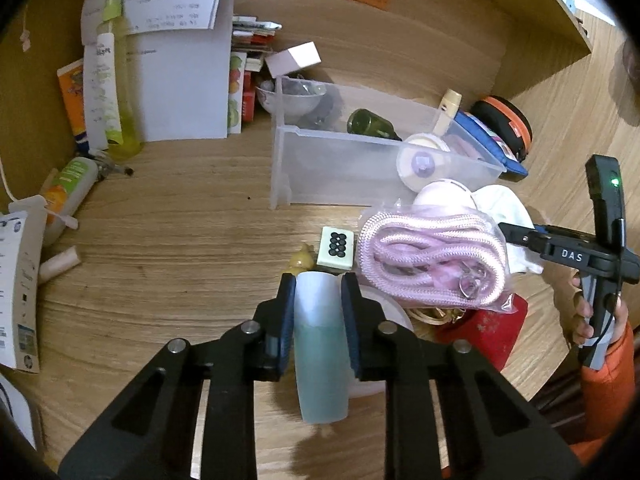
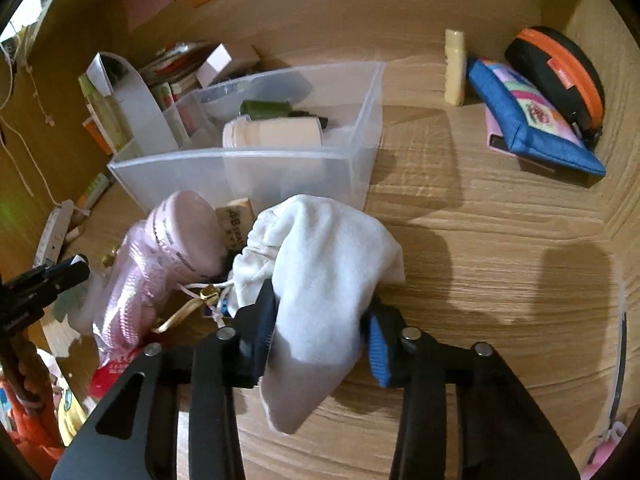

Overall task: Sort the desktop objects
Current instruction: 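Lift the white pouch with right gripper while left gripper grasps the teal tube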

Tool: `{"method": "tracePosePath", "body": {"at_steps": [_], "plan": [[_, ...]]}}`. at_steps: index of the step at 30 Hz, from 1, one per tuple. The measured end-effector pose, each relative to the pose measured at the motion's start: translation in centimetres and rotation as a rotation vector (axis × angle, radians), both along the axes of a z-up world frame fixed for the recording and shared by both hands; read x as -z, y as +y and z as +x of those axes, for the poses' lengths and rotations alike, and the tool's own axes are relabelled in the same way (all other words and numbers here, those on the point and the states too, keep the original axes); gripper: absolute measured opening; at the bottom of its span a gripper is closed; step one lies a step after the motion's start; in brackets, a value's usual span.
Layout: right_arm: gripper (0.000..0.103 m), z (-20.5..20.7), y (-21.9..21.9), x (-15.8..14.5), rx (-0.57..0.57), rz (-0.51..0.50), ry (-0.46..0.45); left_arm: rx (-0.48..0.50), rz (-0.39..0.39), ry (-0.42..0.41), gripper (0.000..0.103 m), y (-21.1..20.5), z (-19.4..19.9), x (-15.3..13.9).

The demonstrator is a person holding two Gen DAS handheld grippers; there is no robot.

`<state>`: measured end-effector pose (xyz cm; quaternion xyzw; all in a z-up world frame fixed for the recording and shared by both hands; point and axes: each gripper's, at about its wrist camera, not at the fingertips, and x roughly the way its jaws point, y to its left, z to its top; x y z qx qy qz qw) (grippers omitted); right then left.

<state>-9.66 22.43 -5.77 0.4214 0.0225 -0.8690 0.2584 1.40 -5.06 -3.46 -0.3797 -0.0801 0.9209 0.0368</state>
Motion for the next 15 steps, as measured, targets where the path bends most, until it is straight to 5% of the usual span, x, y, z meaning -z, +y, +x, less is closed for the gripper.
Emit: {"method": "tracePosePath", "body": {"at_steps": [15], "plan": [[0.028, 2.0, 0.8, -4.7, 0.02, -0.044, 0.15, -0.002, -0.015, 0.087, 0.019, -0.5, -1.2, -3.4]]}}
